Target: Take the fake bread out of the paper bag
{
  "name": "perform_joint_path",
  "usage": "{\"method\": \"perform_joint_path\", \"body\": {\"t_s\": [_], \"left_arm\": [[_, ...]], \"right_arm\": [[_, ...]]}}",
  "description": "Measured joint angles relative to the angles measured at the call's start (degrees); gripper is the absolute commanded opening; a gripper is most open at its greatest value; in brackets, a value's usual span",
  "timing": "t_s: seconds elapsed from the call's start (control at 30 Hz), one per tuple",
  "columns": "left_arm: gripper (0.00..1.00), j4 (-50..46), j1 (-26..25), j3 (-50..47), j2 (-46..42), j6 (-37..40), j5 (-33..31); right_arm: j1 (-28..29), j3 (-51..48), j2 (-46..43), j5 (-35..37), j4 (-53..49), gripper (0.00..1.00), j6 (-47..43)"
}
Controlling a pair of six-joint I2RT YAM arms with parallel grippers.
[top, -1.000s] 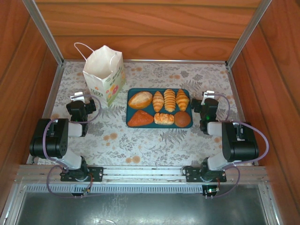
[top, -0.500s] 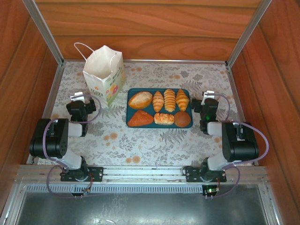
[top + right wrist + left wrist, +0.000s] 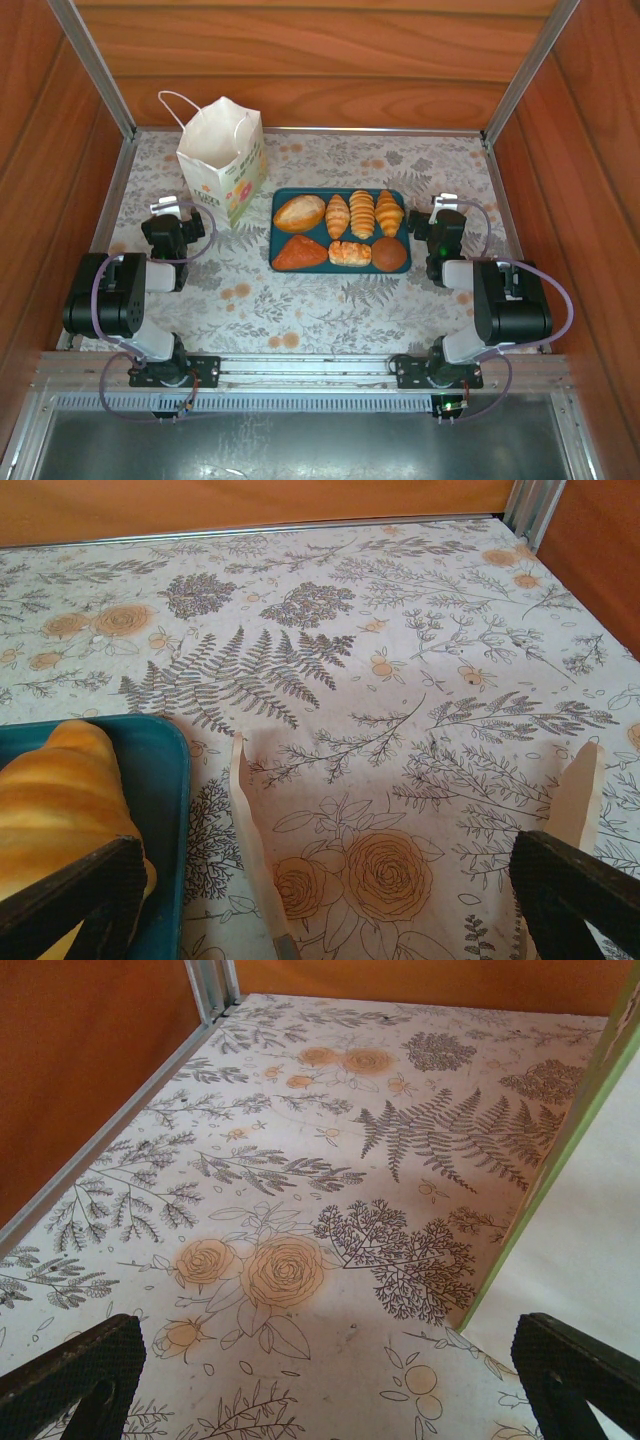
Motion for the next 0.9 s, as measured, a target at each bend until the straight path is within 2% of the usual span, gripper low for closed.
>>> {"method": "perform_joint_path", "body": {"t_s": [0.17,0.33,0.53,0.63,0.9], "left_arm": [[1.0,0.0,0.0,0.0,0.0,0.0,0.0],[1.0,0.0,0.0,0.0,0.0,0.02,0.0],[1.0,0.0,0.0,0.0,0.0,0.02,0.0],[1.0,0.0,0.0,0.0,0.0,0.02,0.0],[1.0,0.0,0.0,0.0,0.0,0.04,-0.02]], "right_arm": [[0.0,0.0,0.0,-0.07,0.0,1.0,-0.02],[-0.28,0.0,0.0,-6.05,0.02,1.0,-2.19],[-0.81,0.07,0.02,-2.12,-0.17,1.0,0.09],[-1.18,0.07,0.02,-7.65,-0.2,1.0,-1.84],[-1.16,0.07,0.02,-2.75,-0.37,1.0,0.33]]}}
